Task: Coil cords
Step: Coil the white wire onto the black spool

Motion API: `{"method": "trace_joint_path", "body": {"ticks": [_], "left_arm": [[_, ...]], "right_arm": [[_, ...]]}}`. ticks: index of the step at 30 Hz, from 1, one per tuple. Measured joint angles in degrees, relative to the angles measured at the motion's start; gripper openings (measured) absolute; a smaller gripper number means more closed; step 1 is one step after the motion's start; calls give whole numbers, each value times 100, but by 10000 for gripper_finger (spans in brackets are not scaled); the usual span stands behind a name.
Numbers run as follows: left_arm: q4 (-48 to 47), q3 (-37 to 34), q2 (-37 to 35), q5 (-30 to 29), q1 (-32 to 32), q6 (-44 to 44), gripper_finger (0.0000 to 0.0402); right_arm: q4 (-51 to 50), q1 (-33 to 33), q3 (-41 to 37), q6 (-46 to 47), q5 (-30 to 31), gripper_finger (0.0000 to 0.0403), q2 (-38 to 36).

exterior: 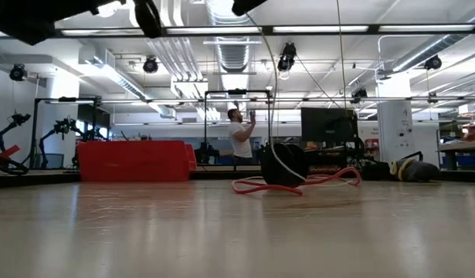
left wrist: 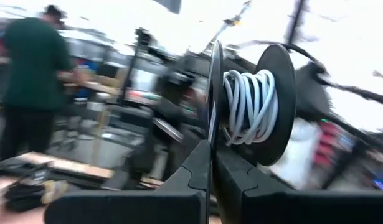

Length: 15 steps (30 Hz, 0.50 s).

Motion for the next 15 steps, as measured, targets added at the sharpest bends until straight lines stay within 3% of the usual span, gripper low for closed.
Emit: {"method": "trace_joint_path", "body": {"ticks": [3, 6, 11, 15], "left_arm": [[-50, -240, -223, 675, -14, 211, 0], [-186, -387, -411, 964, -12, 368, 0], [-718, -406, -806, 1100, -24, 446, 0], [-1109, -352, -1265, 1090, -21, 505, 0]], "right_arm": [[-108, 25, 4, -97, 53, 1, -113], [-159, 70, 4, -334, 80, 13, -249], [-463, 175, 4, -610, 151, 60, -432], [-1270, 243, -215, -107, 296, 111, -470]]}}
